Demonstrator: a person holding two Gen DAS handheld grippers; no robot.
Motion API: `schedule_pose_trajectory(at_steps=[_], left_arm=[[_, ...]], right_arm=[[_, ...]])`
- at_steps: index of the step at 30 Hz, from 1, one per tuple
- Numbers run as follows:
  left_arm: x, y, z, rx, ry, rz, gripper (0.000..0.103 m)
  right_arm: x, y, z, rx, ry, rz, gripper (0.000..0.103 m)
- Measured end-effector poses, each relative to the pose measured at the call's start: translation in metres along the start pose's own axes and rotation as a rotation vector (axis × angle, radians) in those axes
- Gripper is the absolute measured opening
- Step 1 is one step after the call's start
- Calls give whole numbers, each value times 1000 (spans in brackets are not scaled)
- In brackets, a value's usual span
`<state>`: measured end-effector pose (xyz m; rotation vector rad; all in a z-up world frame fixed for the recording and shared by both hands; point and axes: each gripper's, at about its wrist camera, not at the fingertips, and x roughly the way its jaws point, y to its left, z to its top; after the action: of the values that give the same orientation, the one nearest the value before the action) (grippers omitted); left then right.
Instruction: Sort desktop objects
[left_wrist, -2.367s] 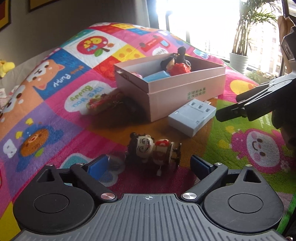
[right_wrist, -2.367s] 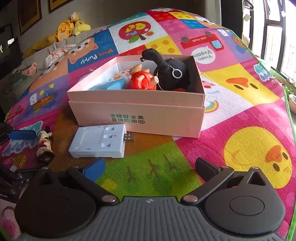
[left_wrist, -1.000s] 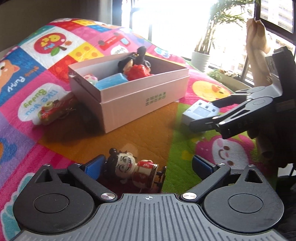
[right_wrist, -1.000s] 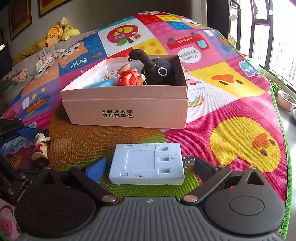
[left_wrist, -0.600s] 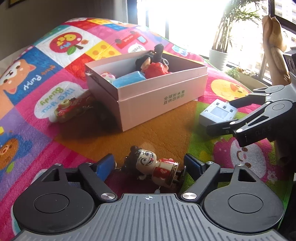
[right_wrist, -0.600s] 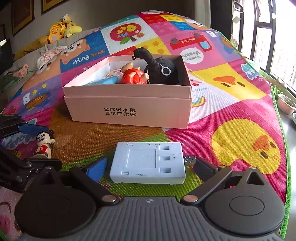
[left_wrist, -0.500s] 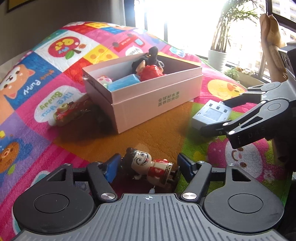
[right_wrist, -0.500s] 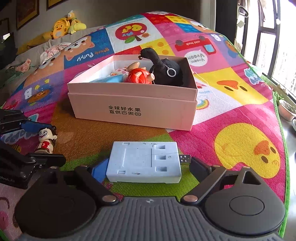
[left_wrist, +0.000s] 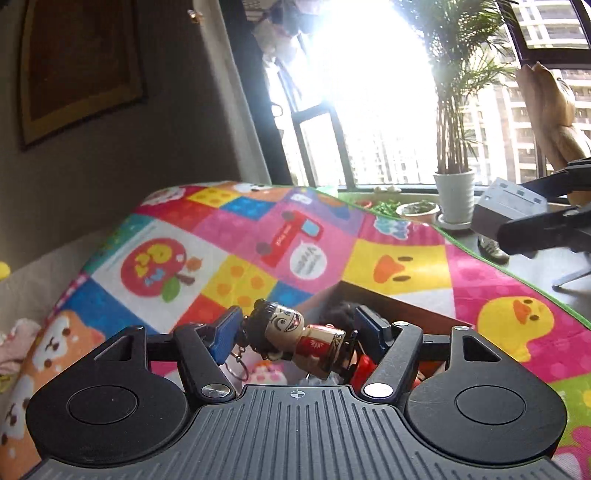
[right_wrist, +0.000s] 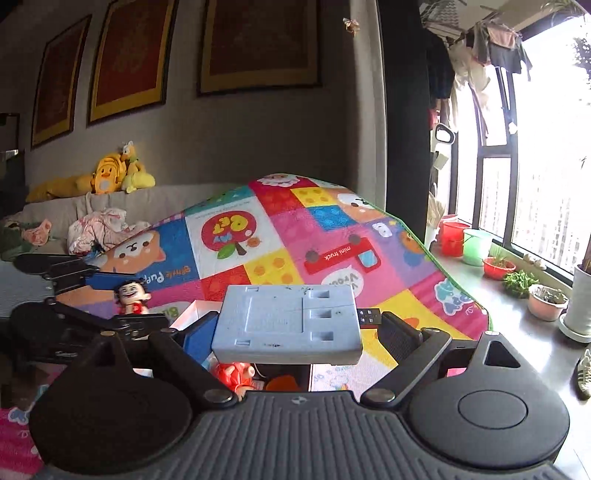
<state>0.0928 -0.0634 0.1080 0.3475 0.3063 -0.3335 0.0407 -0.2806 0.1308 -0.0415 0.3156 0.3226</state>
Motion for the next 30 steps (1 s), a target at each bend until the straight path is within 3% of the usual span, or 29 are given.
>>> schedule_pose_trajectory(at_steps=[2,6,11,18,22,25,30], left_arm=[[30,5,6,14,32,6,89],[30,24,-7,-116,67,0,97],[-21,34,-60,-230,112,47,100],[-55,51,-115,-317,204,163,100],[-66,64,-130,-360,209,190,100],[-72,73,-137,-382,204,205,100],[-70,83,-150,-427,219,213,101]], right_arm=[[8,0,1,-1,23,-5,91],[21,-7,0,1,62,-24,91],[49,-7,9,33,115,18,91],[137,51,29,38,262,173,91],[183,74,33,33,267,156,91],[208,71,33,50,353,188,92],[197,59,36,97,358,152,96]])
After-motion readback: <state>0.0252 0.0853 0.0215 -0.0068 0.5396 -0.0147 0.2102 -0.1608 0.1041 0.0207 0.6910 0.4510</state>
